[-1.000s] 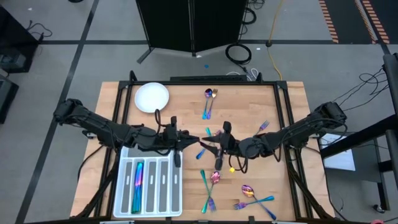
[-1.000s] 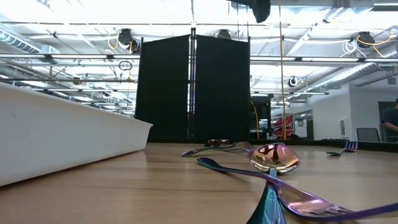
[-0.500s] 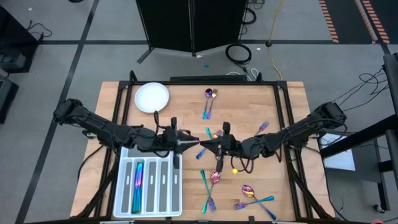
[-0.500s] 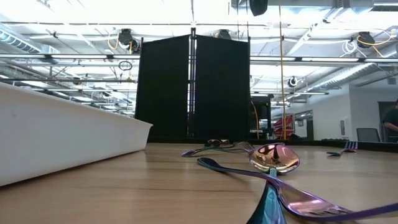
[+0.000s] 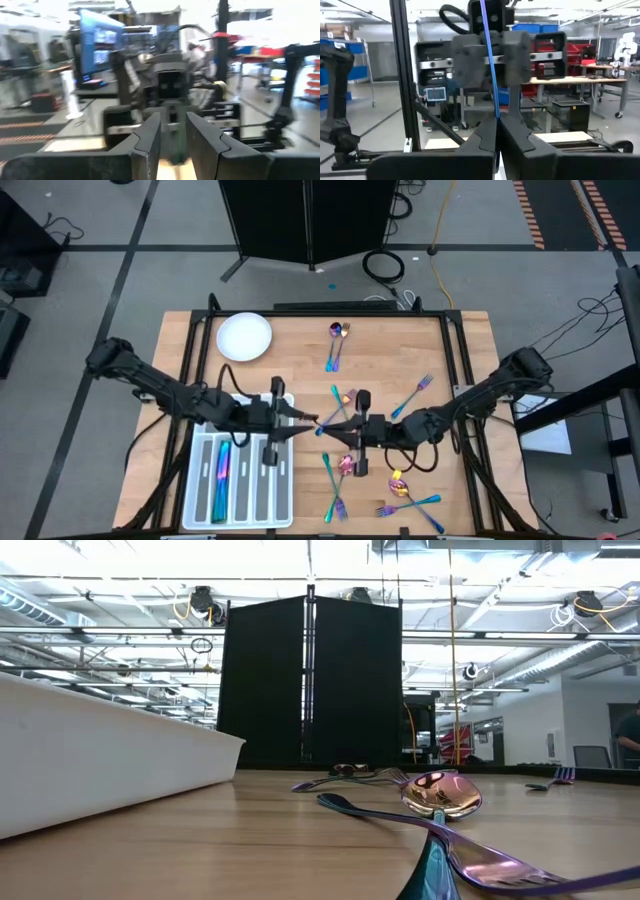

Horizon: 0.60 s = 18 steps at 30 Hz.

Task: Sort silverware
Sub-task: Put the iridescent blue fork in the middle right slot of the silverware tray

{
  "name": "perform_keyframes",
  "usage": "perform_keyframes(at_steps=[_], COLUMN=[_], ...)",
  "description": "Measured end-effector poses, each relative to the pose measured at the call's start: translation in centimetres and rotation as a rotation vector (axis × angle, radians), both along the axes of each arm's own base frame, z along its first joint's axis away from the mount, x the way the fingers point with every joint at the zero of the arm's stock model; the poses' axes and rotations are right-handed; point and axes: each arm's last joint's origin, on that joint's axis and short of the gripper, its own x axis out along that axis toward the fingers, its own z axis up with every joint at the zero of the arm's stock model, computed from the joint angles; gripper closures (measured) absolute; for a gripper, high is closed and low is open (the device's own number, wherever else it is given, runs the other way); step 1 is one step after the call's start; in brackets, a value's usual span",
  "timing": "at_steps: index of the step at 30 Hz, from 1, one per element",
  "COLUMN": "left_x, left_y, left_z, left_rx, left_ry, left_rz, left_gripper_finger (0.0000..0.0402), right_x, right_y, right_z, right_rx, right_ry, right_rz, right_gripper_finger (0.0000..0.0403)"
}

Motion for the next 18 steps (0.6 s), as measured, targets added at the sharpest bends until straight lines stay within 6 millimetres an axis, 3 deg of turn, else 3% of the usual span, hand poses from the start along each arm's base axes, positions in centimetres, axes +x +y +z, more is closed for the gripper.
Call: perform_keyframes(at_steps=[18], left_x=[0.15], left_y=[-0.04], left_z=[0.37], left_rx=[-0.016], left_ry=[-0.06], left_rz=[-0.01], left_gripper_finger=[0.0308], right_x=[0.71], right_y=[-0.26], right_z=[-0.7], right_rx=[0.028], right_ry=[-0.009], right_rz=[-0.009], right_gripper_finger=[0.0403])
